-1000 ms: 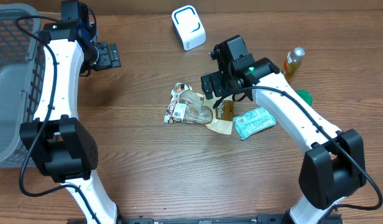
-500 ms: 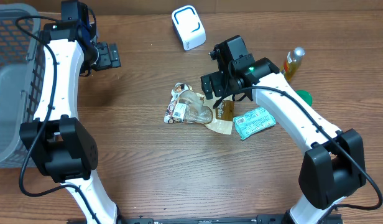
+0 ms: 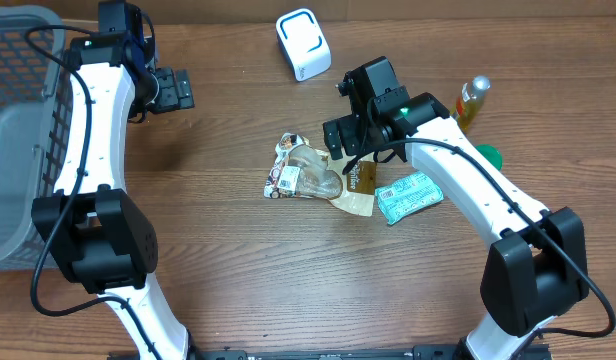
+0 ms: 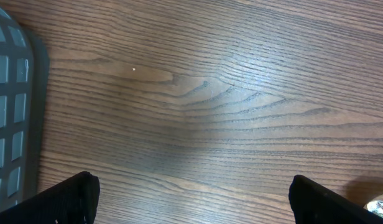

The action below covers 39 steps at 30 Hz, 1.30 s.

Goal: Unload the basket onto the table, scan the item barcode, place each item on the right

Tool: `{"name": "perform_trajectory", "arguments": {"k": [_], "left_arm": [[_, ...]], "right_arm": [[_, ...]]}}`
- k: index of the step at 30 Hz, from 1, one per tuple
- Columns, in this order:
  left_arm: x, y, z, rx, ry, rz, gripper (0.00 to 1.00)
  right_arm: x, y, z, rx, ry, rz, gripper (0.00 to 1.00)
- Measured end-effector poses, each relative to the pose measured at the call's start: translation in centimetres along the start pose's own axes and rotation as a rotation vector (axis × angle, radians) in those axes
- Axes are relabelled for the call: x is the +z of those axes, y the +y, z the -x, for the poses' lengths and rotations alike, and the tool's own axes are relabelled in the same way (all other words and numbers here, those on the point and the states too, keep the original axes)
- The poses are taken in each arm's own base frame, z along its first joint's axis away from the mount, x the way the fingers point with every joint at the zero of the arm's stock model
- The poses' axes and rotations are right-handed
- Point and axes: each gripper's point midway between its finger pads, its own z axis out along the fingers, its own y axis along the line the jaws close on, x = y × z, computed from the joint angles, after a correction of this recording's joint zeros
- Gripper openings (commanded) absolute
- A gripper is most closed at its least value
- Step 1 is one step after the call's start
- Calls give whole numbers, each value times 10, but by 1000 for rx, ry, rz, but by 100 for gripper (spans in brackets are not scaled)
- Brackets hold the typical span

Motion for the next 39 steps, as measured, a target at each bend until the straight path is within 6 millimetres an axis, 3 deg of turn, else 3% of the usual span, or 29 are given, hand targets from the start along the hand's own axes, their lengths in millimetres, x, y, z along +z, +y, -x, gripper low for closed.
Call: {"name": "perform_trajectory", "arguments": {"k": [6,10,14,15,16,18,22,25,28,33,39], "left_arm": [[0,0,0,0,0,0,100],[0,0,0,0,0,0,100],[0,0,0,0,0,0,99],[0,0,0,0,0,0,100],[0,0,0,0,0,0,99],[0,0,0,0,0,0,100],[0,0,0,0,0,0,100],[0,0,0,0,0,0,99],[0,0,0,0,0,0,100],[0,0,0,0,0,0,100],[0,0,0,0,0,0,99]], "right_arm": [[-4,0,1,2,-8,-1,100],[-38,2,14,1,-89,8,100],[-117,6,35,-3,-279,31,100],[-145,7,38,-5,-345,39,100],[-157,8,39,-6,-374,42,100],[-218,10,39,-10,-513,59,100],[-308,10,23,-15,-721,86,100],[-375,9,-3,-20,-888,106,100],[-422,7,-29,-22,-1012,119,100],[-464,-15,-58,31,-1144,35,100],[-467,-37,-96,102,-1123,-81,100]]}}
